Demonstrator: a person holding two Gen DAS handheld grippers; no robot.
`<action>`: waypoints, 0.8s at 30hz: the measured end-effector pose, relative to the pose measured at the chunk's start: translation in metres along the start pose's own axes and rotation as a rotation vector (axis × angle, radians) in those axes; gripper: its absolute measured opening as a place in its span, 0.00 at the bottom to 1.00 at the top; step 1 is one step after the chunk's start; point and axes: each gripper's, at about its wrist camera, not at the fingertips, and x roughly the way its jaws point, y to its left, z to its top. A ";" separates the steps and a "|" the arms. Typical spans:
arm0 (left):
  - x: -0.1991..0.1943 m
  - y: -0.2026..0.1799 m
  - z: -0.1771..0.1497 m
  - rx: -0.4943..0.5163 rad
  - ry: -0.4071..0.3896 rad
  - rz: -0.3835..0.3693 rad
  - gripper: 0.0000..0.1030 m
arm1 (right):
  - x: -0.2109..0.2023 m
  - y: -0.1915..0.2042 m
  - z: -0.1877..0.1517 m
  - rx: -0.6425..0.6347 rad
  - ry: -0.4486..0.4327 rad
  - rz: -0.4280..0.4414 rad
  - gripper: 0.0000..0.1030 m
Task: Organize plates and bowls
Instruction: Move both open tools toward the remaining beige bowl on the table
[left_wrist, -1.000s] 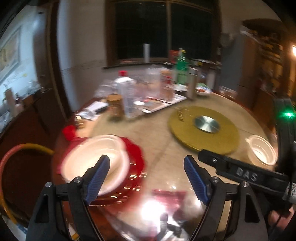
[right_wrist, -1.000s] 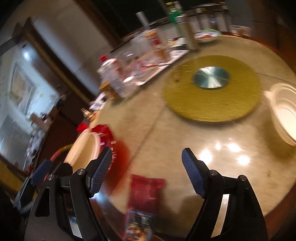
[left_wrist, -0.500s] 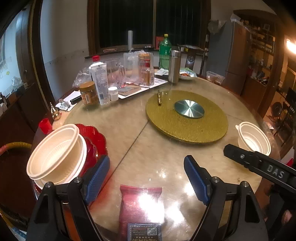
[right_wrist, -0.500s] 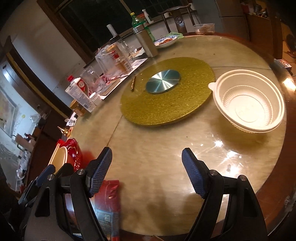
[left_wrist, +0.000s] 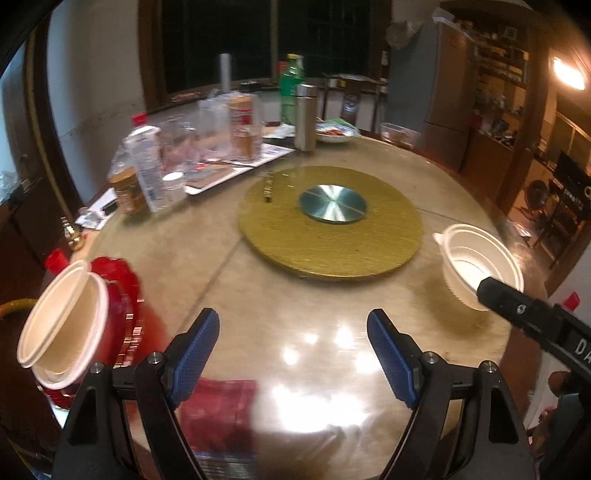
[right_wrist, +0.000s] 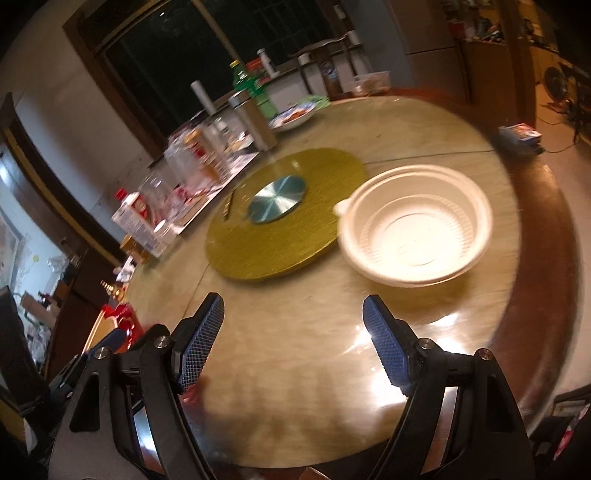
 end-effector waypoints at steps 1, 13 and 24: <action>0.002 -0.006 0.001 0.008 0.003 -0.006 0.80 | -0.004 -0.006 0.002 0.009 -0.008 -0.009 0.77; 0.036 -0.063 0.022 0.027 0.087 -0.118 0.80 | -0.019 -0.091 0.039 0.143 -0.006 -0.137 0.77; 0.077 -0.111 0.044 0.041 0.171 -0.160 0.80 | 0.021 -0.134 0.064 0.240 0.112 -0.159 0.77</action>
